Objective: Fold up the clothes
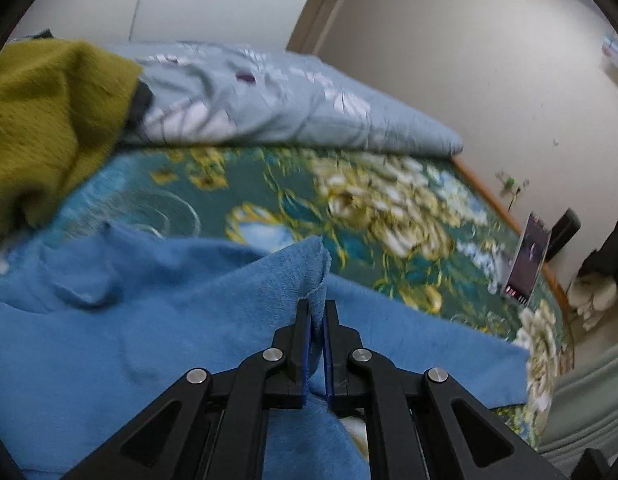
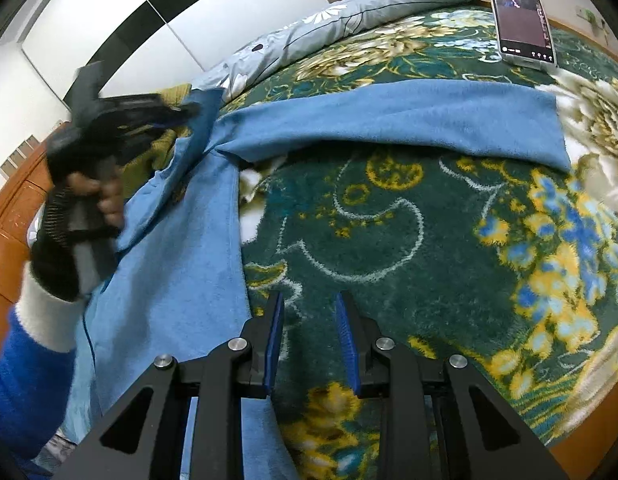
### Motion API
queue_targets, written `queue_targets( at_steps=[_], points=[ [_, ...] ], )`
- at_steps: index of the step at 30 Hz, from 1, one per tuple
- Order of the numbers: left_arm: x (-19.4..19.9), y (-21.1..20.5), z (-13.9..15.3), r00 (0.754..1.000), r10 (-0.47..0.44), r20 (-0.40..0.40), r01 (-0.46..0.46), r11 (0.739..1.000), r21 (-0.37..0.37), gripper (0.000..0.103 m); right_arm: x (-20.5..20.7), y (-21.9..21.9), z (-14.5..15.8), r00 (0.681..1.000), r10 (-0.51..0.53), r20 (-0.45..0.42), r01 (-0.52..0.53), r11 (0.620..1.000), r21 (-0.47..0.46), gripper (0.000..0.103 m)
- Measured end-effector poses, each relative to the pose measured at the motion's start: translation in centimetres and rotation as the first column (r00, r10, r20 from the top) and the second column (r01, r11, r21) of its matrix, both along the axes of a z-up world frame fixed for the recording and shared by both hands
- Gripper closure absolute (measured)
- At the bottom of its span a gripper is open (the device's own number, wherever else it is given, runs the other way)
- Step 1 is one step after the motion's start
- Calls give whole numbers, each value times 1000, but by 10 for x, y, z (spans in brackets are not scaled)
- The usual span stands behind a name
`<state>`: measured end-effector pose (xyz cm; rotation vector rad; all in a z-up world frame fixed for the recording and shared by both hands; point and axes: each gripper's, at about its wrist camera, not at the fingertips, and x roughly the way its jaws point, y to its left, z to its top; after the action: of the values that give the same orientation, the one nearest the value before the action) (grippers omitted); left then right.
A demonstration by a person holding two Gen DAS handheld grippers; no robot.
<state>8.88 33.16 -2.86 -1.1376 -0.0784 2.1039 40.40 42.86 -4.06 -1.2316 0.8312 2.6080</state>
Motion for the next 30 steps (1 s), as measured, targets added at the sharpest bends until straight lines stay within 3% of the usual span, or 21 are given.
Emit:
queue_targets(
  at_steps=[4,5,9,12,14,17,21,24,30],
  points=[
    [-2,11,-22,999,-21,43,22,999,-23,95,-1,2,0,1000,2,-3,-2,1000,0,75],
    [-2,12,-26,998,-29,60,30,999,-22,90,-1,2,0,1000,1,-4,-1,1000,-1,75],
    [1,10,-29,987,-88,132,83,995,47,52,-2,4,0,1000,-3,-4,3,1000,-2,75],
    [6,-12,-8,984,-117,137,102,988,113,49,-2,6,2,1000,-10,-4,10,1000,2,75],
    [6,-42,10,989,-92,113,76,988,137,42,3,14,7,999,-42,-12,42,999,20,75],
    [4,-103,23,997,53,58,-58,996,74,36,18,39,15,989,-139,-53,139,990,-6,75],
    [7,-179,18,977,213,-17,-213,977,-29,36,41,84,11,939,-333,-86,321,939,-126,75],
    [8,-218,6,944,320,-86,-330,929,-165,36,44,106,2,903,-421,-86,396,893,-214,75],
    [2,-254,-29,916,401,-15,-393,890,-232,36,50,150,-15,809,-585,-60,522,762,-383,75]
  ],
)
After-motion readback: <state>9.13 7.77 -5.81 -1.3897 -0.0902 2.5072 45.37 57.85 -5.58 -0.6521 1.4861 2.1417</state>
